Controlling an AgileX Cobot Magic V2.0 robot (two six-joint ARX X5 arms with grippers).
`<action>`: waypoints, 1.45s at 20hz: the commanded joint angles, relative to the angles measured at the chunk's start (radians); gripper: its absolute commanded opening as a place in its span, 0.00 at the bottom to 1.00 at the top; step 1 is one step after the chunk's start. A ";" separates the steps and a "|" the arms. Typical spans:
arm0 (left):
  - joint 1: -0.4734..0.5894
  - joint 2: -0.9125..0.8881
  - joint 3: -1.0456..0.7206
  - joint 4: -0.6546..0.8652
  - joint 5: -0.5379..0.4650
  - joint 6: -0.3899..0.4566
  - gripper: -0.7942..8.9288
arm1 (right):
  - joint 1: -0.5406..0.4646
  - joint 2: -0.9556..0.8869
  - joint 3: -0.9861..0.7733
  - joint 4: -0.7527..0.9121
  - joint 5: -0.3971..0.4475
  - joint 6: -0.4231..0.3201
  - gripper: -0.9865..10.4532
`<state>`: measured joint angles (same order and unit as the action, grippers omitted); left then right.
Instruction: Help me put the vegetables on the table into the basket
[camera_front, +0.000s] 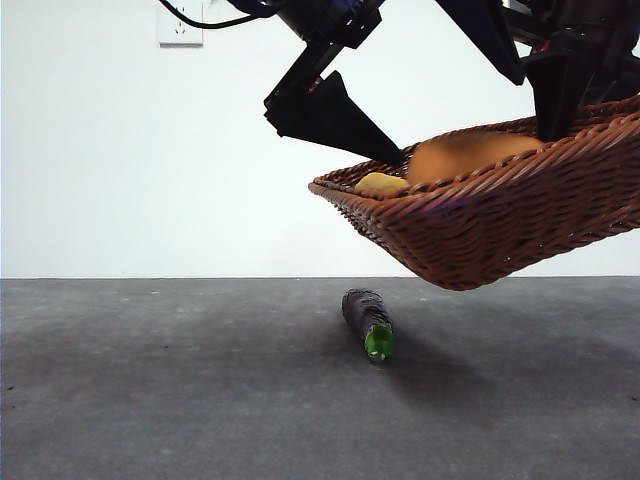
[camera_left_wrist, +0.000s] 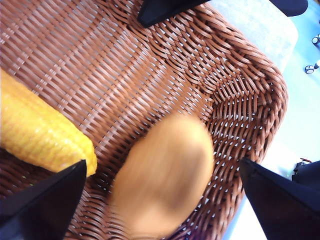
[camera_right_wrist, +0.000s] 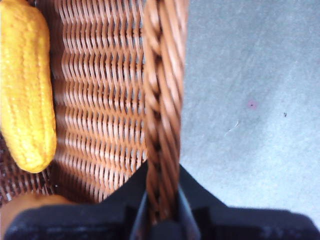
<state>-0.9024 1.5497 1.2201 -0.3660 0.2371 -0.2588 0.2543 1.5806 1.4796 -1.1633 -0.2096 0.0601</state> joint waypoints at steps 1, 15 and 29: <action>0.012 0.008 0.054 -0.021 -0.003 0.026 0.67 | 0.000 0.001 -0.003 0.000 -0.002 0.012 0.07; 0.243 0.155 0.355 -0.403 -0.176 0.015 0.66 | -0.377 0.000 -0.003 -0.089 -0.109 -0.105 0.07; 0.270 0.717 0.745 -0.501 -0.151 -0.055 0.66 | -0.412 -0.002 -0.003 -0.114 -0.109 -0.117 0.07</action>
<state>-0.6353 2.2555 1.9636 -0.8719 0.0834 -0.3016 -0.1574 1.5806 1.4796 -1.2793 -0.3042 -0.0494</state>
